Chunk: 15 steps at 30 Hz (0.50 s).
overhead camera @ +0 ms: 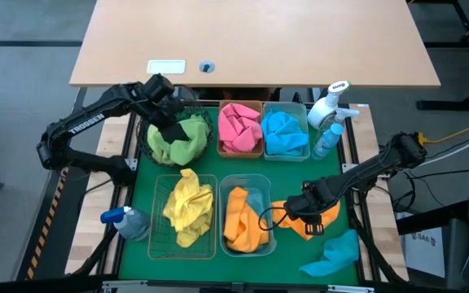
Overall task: Sort microfiber towel by color & place in baskets
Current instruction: Put the orange towel into the blue bin
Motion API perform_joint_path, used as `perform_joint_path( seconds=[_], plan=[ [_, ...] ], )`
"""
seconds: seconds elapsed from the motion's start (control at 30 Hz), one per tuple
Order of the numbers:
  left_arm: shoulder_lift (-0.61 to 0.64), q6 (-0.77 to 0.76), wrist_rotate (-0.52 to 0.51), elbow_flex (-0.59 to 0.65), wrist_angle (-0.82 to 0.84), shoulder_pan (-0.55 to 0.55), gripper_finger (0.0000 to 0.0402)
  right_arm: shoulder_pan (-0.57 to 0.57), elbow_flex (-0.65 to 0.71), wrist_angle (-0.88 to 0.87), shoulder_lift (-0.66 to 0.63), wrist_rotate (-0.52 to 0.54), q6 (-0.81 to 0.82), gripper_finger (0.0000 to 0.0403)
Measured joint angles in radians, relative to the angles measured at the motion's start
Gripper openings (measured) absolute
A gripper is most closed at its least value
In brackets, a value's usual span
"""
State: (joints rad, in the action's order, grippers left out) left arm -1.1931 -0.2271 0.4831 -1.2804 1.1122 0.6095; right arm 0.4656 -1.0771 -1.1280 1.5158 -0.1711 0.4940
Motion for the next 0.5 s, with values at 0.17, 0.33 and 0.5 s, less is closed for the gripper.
perform_joint_path(
  seconds=[0.17,0.33,0.5],
  plan=[
    [0.0,0.0,0.0,0.0,0.0,-0.027,0.0146,0.0,0.098,0.133,0.0,0.004,0.0,0.016],
    [0.0,0.0,0.0,0.0,0.0,-0.047,0.0146,-0.001,0.173,0.215,0.0,0.067,0.0,0.016],
    [0.0,0.0,-0.003,0.0,0.0,-0.06,0.0146,-0.001,0.231,0.23,0.0,0.182,-0.001,0.016]
  ],
)
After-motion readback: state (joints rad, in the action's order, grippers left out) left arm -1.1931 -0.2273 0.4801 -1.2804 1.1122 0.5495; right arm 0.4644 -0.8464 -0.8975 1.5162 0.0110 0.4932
